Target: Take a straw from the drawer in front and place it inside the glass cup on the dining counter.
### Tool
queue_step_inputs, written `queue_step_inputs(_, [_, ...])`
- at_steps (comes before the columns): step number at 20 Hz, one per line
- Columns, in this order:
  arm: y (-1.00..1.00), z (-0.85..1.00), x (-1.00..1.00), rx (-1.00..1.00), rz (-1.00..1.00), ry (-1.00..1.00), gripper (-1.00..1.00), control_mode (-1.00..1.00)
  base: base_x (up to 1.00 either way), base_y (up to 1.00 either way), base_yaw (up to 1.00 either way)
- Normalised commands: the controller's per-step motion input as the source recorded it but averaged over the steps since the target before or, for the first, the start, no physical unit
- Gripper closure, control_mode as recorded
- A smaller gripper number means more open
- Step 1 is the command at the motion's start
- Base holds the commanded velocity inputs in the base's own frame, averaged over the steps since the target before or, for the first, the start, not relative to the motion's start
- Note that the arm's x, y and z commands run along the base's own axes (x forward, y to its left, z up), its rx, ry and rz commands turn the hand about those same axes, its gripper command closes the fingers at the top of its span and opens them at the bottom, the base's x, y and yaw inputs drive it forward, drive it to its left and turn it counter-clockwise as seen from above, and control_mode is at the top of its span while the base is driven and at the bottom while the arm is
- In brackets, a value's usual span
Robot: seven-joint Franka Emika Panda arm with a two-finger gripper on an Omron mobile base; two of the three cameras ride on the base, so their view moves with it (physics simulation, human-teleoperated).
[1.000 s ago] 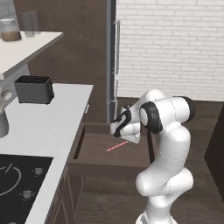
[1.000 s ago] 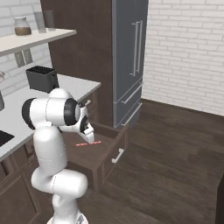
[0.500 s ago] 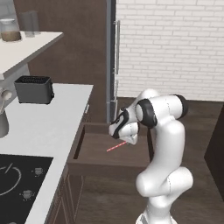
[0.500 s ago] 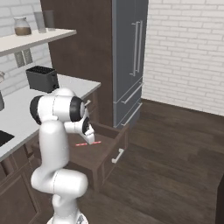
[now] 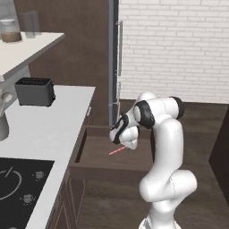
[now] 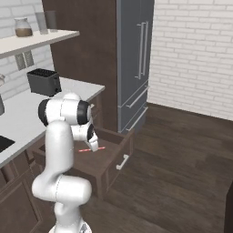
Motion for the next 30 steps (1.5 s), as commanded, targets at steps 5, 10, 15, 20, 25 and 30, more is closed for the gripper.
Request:
queue_step_inputs(5, [0.16, -0.24, 0.26, 0.0, -0.04, 0.0, -1.0, -1.0, 0.0, 0.0, 0.0])
queue_step_inputs(10, [0.01, -0.29, 0.15, 0.0, -0.04, 0.0, -1.0, -1.0, 0.0, 0.0, 0.0])
queue_step_inputs(15, [0.0, -0.29, 0.19, 0.0, -0.04, 0.0, -1.0, -1.0, 0.0, 0.0, 0.0])
queue_step_inputs(20, [0.0, -0.27, 0.25, 0.0, -0.03, 0.0, -1.0, -1.0, 0.0, 0.0, 0.0])
queue_step_inputs(25, [0.0, -0.34, 0.17, 0.0, -0.04, 0.0, -1.0, -1.0, 0.0, 0.0, 0.0])
queue_step_inputs(30, [-0.22, -0.64, -0.02, 0.0, -0.09, -0.04, 1.0, -1.0, 0.0, 0.0, 0.0])
